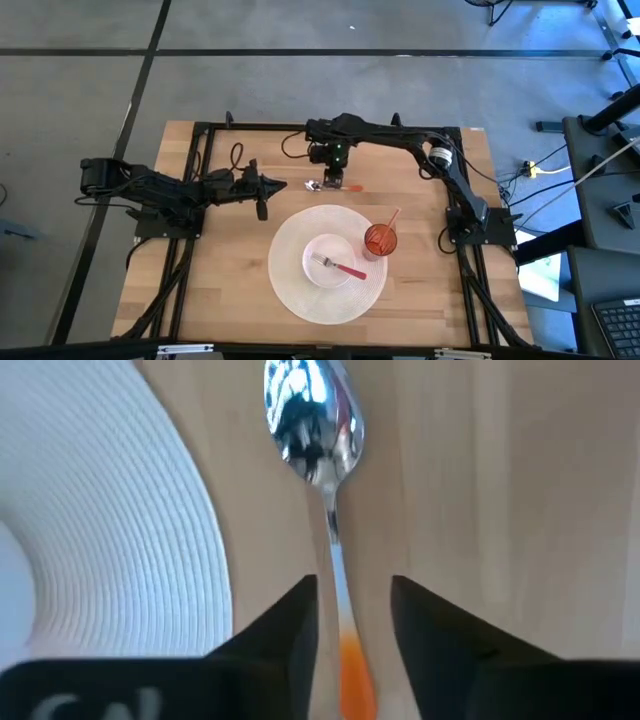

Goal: Pick & Place Utensil
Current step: Put the orange spoon into the white bowl on the white mat

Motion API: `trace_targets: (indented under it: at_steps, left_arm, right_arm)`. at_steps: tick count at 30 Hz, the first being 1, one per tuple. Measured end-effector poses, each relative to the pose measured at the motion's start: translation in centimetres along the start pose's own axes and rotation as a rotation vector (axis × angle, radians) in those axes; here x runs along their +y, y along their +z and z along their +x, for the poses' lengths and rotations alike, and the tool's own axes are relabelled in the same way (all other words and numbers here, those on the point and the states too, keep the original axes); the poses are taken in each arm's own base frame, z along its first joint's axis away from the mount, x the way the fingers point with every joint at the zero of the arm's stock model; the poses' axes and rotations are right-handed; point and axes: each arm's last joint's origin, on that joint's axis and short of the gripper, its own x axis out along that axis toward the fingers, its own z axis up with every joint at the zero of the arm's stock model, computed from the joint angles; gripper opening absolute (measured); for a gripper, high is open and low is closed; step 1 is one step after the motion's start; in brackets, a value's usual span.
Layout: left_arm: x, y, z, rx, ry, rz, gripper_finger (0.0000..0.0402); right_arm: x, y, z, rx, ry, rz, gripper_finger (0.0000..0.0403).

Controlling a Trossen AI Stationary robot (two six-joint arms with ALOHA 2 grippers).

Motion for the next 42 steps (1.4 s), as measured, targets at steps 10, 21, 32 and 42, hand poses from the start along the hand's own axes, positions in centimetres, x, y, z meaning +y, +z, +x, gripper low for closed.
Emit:
trace_targets:
  at_steps: [10,21,32,42]
  left_arm:
    - [0.0,-0.1,0.0,0.014,-0.003,0.001,0.0003]
    - [0.0,-0.1,0.0,0.015,-0.004,0.046,0.0003]
    - [0.0,-0.4,0.0,0.038,-0.002,0.048,0.0003]
    - [0.0,-0.5,0.0,0.046,-0.001,0.049,0.0003]
  right_arm:
    - [0.0,-0.9,2.9,0.027,0.010,-0.081,0.0180]
    - [-0.6,0.0,3.1,-0.076,-0.034,-0.173,0.0184]
    - [1.3,0.1,3.6,-0.050,-0.010,-0.103,0.0184]
    - [1.8,0.4,6.6,0.024,-0.095,-0.120,0.0184]
